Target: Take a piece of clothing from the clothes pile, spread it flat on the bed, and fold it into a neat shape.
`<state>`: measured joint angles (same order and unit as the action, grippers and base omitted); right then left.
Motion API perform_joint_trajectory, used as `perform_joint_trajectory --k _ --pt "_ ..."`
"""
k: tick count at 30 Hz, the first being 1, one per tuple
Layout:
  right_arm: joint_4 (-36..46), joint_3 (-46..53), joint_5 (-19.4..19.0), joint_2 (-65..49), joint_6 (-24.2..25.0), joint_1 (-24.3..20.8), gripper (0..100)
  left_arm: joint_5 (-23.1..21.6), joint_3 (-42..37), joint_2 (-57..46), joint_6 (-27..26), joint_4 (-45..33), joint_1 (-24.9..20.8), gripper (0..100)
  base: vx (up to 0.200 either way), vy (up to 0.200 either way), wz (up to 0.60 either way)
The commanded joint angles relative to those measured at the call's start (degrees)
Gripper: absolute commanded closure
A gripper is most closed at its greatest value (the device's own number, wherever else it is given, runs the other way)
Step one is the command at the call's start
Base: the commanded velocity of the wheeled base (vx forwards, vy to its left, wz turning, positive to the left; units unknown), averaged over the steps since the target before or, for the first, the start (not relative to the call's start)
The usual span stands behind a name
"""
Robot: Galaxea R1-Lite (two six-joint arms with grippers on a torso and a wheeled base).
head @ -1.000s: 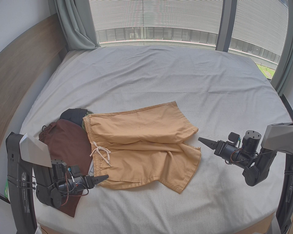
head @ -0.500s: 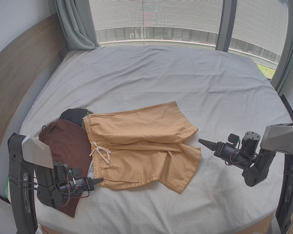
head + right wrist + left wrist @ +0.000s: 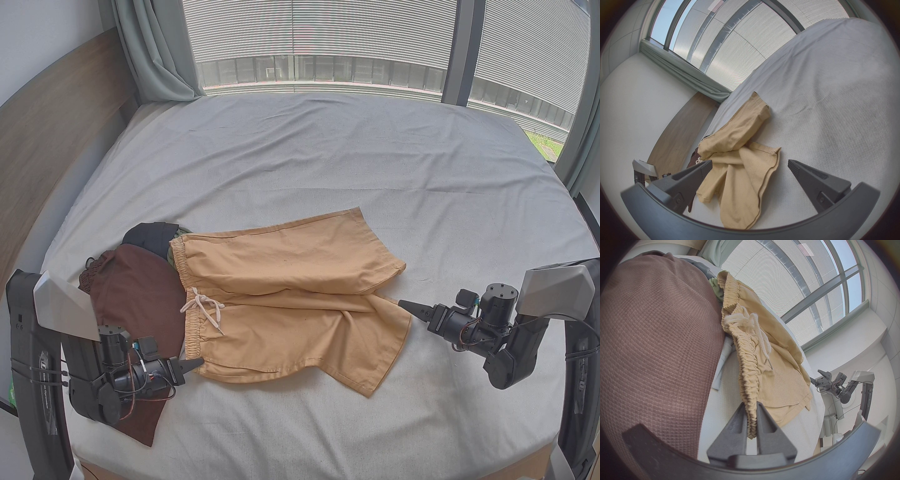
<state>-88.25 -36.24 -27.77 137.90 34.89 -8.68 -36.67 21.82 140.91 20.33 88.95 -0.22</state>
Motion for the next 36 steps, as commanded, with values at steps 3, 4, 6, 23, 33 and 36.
perform_joint_trajectory --k 3,4,6,23,33,36 --pt "-0.1 -2.5 1.2 3.6 4.1 -1.0 0 0.0 0.1 -0.4 0.0 0.1 0.6 100 0.0 0.0 0.0" --pt "-0.1 -3.0 1.5 3.6 4.9 -1.3 0 0.0 0.1 -0.4 0.0 0.1 0.6 100 0.0 0.0 0.0" --pt "-0.1 -4.0 2.5 4.0 6.0 -1.8 0 0.0 0.0 -0.4 0.0 0.1 0.5 100 0.0 0.0 0.0" --pt "-0.2 -7.5 4.0 5.1 5.9 -1.6 100 -0.1 -0.2 -0.3 0.0 0.1 0.6 100 0.0 0.0 0.0" --pt "-0.3 -11.5 4.4 5.6 6.1 0.2 100 -0.1 -0.2 -0.2 0.0 0.1 0.6 100 0.0 0.0 0.0" --pt "-0.3 -12.1 4.3 5.6 6.1 1.0 100 -0.1 -0.2 -0.2 0.0 0.1 0.5 100 0.0 0.0 0.0"
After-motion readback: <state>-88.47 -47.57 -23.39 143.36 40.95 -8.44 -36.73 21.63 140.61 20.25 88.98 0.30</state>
